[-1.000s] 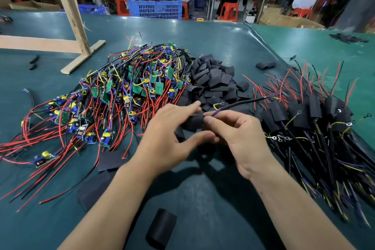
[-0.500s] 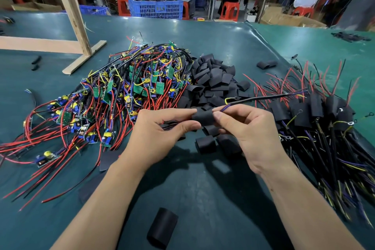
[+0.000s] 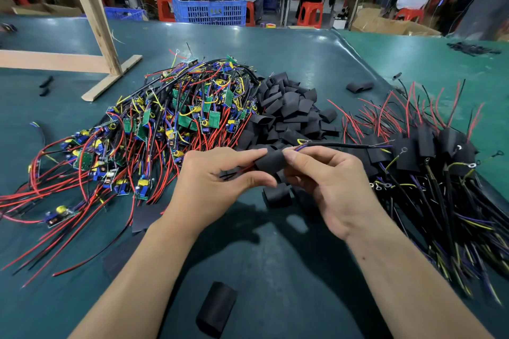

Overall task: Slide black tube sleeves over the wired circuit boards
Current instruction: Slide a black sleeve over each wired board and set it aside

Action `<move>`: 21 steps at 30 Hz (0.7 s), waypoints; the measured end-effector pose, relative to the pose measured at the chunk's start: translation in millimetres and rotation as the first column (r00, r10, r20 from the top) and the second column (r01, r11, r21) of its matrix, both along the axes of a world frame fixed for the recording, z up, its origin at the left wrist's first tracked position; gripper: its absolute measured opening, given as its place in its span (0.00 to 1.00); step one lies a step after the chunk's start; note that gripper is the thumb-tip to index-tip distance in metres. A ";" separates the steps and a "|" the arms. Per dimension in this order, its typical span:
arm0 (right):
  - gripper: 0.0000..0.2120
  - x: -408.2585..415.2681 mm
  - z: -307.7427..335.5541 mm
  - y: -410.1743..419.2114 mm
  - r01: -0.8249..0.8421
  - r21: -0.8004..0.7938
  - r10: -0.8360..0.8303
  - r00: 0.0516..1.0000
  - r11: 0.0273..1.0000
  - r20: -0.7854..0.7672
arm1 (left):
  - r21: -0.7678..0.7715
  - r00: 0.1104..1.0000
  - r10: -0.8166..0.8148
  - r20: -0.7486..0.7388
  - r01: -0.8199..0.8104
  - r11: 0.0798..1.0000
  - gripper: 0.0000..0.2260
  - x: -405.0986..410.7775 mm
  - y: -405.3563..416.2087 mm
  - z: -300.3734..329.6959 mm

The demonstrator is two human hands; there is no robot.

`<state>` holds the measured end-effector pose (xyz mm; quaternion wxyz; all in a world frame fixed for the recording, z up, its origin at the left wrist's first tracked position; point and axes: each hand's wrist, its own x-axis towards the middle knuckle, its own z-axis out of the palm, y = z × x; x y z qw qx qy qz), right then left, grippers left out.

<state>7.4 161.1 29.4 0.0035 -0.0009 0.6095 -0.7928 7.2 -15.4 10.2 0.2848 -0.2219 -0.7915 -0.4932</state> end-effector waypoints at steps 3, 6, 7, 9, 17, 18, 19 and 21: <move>0.09 0.1 1.2 3.1 0.032 0.060 -0.029 0.998 0.998 -0.052 | -0.091 1.000 0.008 -0.018 -0.010 0.996 0.17 -0.8 1.5 -1.5; 0.09 1.1 -2.0 -0.7 0.050 0.126 -0.037 0.994 0.991 -0.102 | -0.048 1.000 0.003 0.001 -0.003 0.999 0.18 -0.5 1.0 -0.6; 0.08 1.1 -3.0 -1.7 0.053 0.155 -0.035 0.993 0.986 -0.116 | -0.017 1.000 -0.008 0.019 0.008 1.000 0.19 -0.4 0.4 0.0; 0.06 0.6 -3.5 -1.4 0.060 0.219 -0.027 0.988 0.974 -0.151 | 0.026 0.998 -0.041 0.057 0.040 0.999 0.16 -1.0 -0.4 1.0; 0.09 2.1 -2.9 -1.0 0.043 0.262 0.008 0.982 0.964 -0.190 | -0.021 0.995 -0.067 0.075 0.069 0.997 0.15 -5.3 -1.9 -3.1; 0.09 2.7 -3.7 -2.4 0.032 0.254 0.014 0.984 0.967 -0.177 | -0.033 0.996 -0.067 0.063 0.069 0.997 0.16 -4.9 -1.8 -3.5; 0.10 3.4 -4.3 -3.8 0.020 0.249 0.021 0.987 0.968 -0.159 | -0.044 0.996 -0.070 0.051 0.073 0.996 0.16 -4.3 -1.6 -3.9; 0.10 5.4 -4.9 -6.2 -0.026 0.224 0.050 0.994 0.974 -0.101 | -0.062 0.997 -0.071 0.020 0.073 0.995 0.16 -3.3 -1.5 -3.9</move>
